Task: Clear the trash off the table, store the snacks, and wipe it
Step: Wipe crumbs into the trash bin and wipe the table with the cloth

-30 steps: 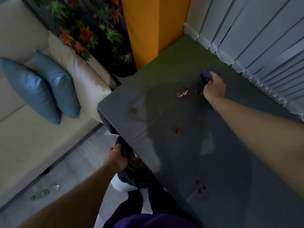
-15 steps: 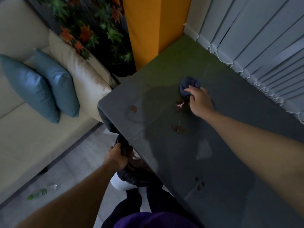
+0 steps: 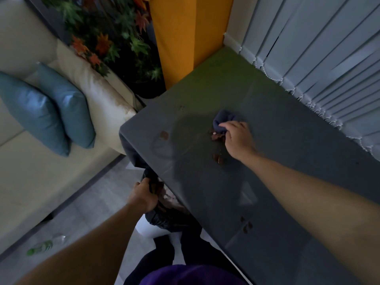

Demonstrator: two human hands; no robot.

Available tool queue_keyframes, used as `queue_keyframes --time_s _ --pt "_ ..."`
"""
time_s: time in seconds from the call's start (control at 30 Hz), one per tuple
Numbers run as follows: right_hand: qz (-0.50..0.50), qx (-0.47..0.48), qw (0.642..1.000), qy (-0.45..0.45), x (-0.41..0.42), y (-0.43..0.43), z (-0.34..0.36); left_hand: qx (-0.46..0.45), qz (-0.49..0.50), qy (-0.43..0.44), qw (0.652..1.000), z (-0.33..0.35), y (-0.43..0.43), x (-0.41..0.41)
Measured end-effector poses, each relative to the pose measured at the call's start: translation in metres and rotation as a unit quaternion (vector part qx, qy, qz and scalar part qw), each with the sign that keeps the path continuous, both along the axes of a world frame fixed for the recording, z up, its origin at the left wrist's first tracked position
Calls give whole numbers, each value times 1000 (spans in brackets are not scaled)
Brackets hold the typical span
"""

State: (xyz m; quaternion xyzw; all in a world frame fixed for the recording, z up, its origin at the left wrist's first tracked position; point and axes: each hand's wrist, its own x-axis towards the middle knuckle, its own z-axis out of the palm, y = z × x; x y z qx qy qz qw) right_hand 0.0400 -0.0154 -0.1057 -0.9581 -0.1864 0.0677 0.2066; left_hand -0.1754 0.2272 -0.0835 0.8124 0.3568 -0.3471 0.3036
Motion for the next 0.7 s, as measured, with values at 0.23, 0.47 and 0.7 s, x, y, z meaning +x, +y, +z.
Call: queue_keyframes --time_s 0.23,0.47,0.7 --pt "-123 27 990 -58 -15 -15 10 -1 -1 -2 1000 0 1 -4" --pt "-54 4 999 1 -33 -24 -1 8 -7 -5 1000 1 2 -6" --pt "-201 8 980 -3 -36 -30 3 2 1 -7 1000 1 4 -8"
